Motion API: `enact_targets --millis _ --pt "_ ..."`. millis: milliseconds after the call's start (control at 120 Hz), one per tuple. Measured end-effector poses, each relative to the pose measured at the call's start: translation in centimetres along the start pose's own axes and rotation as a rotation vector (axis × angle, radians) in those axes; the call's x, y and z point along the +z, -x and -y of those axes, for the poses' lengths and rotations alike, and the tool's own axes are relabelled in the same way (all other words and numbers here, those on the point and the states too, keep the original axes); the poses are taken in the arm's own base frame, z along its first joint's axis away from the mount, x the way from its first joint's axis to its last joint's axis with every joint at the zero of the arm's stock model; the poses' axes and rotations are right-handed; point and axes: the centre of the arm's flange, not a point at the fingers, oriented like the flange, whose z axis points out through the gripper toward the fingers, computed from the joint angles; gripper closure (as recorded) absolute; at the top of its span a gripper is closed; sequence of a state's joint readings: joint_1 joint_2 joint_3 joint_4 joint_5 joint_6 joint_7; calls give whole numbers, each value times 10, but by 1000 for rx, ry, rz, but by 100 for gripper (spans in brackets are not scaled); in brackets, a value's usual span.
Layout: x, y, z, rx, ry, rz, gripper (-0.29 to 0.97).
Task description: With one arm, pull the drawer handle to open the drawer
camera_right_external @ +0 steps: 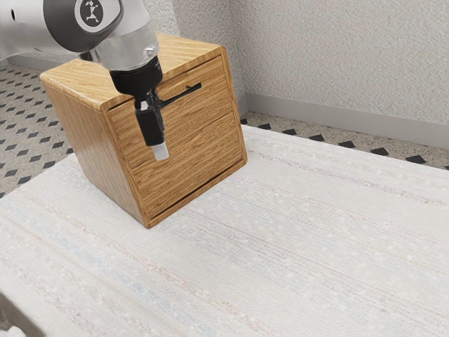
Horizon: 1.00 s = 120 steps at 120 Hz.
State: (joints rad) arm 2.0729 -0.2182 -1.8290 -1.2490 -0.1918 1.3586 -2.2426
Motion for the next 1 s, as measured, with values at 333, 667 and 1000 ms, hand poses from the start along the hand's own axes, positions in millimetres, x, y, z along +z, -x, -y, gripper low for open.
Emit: enact_targets --millis 333,667,1000 --pt "-92 -5 26 -80 183 91 2" --pt "-66 -21 -39 -321 329 -6 3" --pt "-21 -38 -108 -492 208 101 2"
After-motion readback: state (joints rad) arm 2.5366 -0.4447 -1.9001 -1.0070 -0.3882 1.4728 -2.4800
